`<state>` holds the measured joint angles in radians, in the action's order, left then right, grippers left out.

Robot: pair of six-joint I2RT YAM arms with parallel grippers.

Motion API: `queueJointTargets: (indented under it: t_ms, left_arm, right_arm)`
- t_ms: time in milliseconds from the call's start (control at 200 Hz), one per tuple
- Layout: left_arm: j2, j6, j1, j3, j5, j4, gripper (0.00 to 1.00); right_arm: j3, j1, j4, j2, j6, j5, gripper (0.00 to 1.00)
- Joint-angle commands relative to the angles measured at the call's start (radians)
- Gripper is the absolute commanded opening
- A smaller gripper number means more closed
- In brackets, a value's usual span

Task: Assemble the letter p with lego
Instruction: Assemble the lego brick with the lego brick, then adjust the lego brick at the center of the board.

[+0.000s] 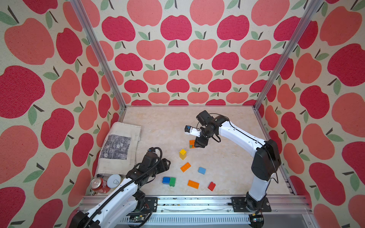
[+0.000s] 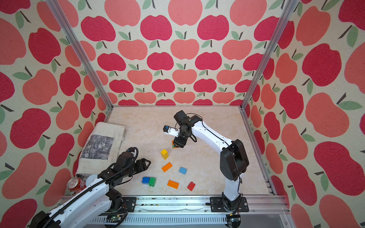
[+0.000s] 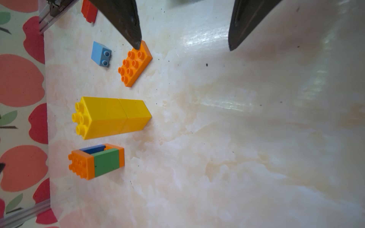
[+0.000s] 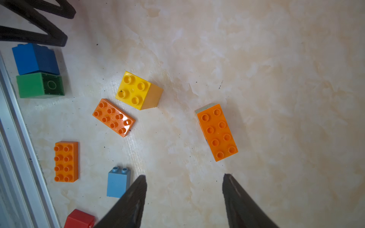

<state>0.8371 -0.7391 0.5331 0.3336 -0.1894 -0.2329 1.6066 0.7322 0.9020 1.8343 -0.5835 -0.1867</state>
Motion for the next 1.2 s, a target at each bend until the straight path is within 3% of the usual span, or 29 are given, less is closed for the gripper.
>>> queueJointTargets:
  t_ms: [0,200,430,875,1196]
  left_arm:
    - [0.104,0.056,0.077,0.079,0.042,0.077,0.75]
    - [0.339,0.058,0.144,0.135,0.054,0.203,0.75]
    - [0.524,0.053,0.182,0.205,0.045,0.273,0.75]
    - [0.574,-0.012,0.158,0.193,0.119,0.295,0.73]
    - [0.558,-0.005,0.115,0.179,0.132,0.276,0.7]
  right_arm:
    - [-0.006,-0.027,-0.015,0.029,-0.152,-0.076,0.65]
    - [-0.021,-0.074,-0.026,0.052,-0.266,-0.133,0.66]
    - [0.015,-0.096,-0.028,0.132,-0.331,-0.112,0.66]
    - [0.004,-0.109,-0.151,0.204,-0.352,-0.104,0.64]
    - [0.03,-0.109,-0.106,0.24,-0.374,-0.141,0.53]
